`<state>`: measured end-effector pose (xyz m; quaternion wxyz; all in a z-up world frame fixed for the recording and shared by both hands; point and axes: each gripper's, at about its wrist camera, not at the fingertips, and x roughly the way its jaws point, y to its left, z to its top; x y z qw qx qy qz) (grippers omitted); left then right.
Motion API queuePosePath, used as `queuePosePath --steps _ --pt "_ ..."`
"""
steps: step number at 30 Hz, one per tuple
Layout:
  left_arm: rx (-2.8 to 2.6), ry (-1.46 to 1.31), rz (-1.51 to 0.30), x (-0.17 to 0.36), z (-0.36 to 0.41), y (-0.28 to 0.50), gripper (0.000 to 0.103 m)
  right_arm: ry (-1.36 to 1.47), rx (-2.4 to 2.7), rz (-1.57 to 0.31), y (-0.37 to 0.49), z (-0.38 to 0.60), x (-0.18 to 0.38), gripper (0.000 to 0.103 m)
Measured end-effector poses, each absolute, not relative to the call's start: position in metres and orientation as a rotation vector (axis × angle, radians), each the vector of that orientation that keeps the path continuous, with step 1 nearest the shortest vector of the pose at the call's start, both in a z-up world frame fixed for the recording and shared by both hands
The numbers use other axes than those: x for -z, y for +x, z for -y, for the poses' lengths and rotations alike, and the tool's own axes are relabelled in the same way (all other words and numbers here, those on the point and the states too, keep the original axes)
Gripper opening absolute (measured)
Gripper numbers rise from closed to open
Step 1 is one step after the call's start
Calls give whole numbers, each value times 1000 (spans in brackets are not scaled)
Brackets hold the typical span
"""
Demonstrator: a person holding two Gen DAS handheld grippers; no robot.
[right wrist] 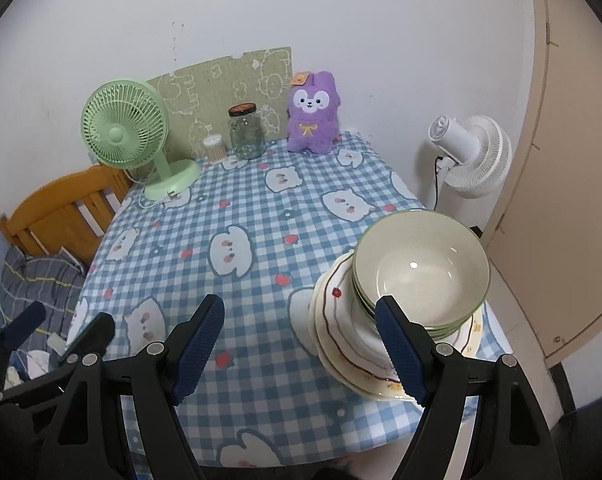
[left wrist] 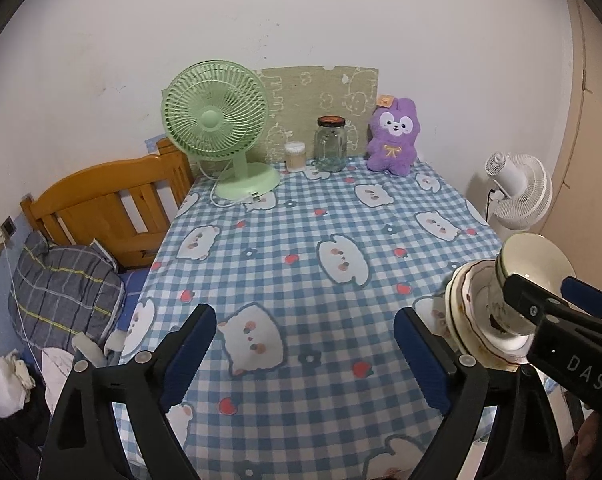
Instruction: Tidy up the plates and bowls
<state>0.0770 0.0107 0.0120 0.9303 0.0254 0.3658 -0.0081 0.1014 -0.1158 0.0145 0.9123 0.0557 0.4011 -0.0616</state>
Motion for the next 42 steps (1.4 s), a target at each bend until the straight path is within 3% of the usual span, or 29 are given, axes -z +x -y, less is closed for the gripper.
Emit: queuePosePath --steps 19,27,42 --pt "-36 27 -694 21 0 41 96 109 90 -788 69 131 24 81" --pt "-77 26 -661 17 4 32 97 107 81 -755 64 134 19 87" --pt "-102 7 -671 14 -4 32 98 85 70 -754 66 124 13 87"
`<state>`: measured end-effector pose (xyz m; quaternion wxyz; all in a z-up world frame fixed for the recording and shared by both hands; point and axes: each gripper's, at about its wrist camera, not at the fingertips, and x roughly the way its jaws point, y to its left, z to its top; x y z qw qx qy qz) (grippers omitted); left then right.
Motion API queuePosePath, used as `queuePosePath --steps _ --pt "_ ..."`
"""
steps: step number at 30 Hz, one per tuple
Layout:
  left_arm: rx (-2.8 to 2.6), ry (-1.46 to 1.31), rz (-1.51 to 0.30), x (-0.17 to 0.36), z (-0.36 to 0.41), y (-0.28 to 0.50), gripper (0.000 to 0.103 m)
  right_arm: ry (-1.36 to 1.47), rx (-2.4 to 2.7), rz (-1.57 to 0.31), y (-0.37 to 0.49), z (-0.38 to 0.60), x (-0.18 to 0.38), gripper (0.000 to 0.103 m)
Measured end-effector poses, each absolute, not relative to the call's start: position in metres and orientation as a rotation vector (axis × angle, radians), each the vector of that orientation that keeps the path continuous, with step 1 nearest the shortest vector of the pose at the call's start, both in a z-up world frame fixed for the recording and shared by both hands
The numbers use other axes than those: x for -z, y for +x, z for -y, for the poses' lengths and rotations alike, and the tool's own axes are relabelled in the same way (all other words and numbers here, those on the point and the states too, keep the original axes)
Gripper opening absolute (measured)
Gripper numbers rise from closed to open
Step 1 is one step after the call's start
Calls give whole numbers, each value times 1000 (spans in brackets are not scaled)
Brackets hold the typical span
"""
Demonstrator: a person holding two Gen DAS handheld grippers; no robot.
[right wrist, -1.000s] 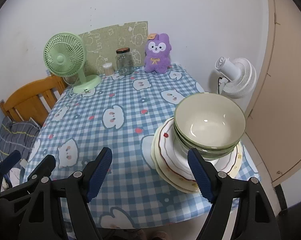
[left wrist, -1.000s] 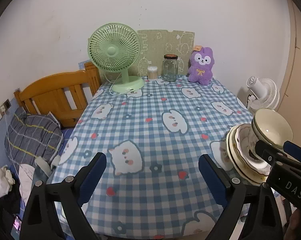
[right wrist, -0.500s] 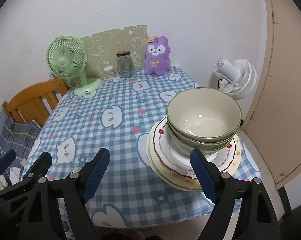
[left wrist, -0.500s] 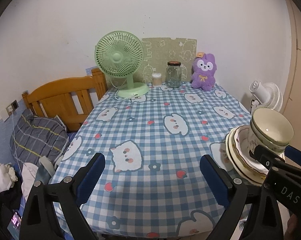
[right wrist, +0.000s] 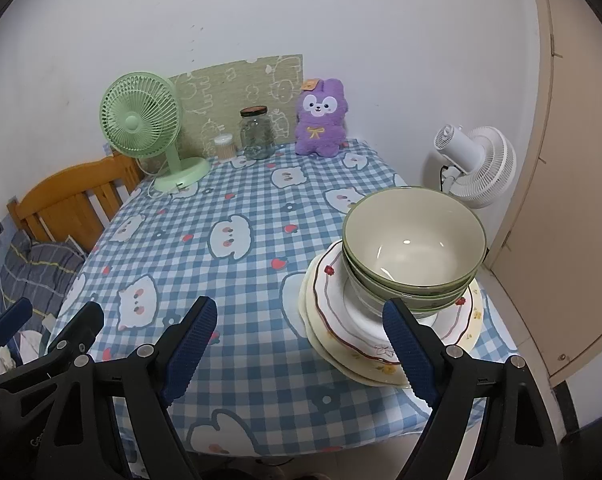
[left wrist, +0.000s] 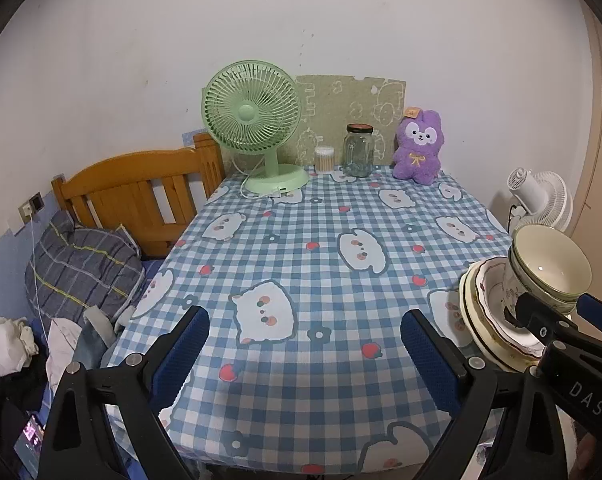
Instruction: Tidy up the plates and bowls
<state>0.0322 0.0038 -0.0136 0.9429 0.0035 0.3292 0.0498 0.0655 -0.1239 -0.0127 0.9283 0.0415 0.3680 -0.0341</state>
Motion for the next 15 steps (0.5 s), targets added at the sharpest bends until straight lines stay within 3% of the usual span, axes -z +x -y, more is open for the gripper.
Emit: queuePosePath --steps 15 --pt "-101 10 -671 13 -5 31 99 82 80 -765 63 119 11 87"
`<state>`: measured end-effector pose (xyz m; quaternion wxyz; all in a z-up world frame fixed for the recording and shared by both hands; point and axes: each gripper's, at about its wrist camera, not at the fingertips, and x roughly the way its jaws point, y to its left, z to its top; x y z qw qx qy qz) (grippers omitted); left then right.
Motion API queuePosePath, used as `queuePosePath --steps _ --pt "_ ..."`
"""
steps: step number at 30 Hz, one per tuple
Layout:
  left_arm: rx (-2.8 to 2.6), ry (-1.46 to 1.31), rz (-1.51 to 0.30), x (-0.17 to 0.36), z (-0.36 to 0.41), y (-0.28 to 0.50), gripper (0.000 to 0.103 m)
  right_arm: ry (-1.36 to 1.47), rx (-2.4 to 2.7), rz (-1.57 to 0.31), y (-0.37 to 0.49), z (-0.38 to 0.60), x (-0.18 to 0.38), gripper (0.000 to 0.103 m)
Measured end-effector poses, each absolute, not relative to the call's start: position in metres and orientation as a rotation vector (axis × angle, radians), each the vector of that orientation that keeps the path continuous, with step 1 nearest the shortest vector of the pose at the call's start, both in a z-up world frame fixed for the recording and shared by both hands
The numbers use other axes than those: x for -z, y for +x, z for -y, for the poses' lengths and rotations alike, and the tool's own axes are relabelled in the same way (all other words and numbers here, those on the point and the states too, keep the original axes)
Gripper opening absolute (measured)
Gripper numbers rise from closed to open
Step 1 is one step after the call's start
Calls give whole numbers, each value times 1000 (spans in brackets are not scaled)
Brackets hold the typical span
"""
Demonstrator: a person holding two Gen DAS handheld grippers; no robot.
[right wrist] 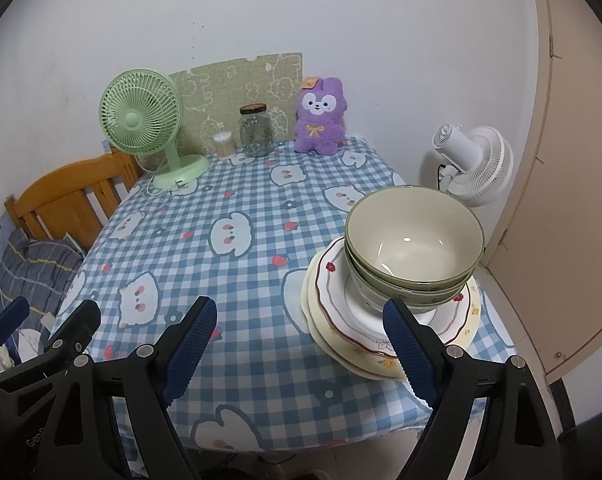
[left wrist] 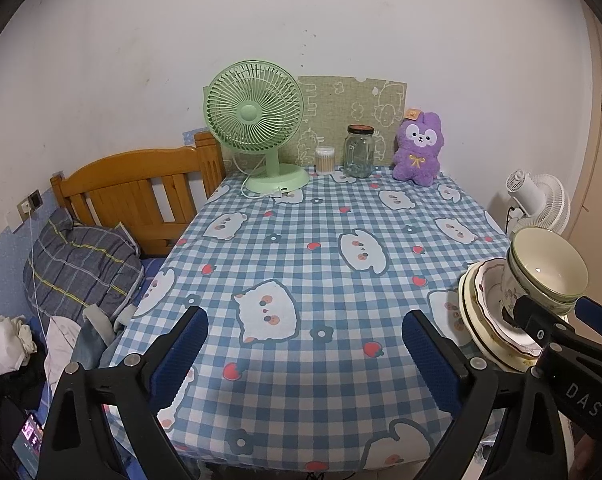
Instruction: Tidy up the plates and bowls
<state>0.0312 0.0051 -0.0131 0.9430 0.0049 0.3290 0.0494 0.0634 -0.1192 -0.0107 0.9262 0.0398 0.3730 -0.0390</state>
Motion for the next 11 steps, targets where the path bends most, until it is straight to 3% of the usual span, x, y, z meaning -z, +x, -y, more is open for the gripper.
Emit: queuePosePath --steps 11 --pt "-102 8 -672 12 -4 31 99 83 88 -776 61 119 10 87"
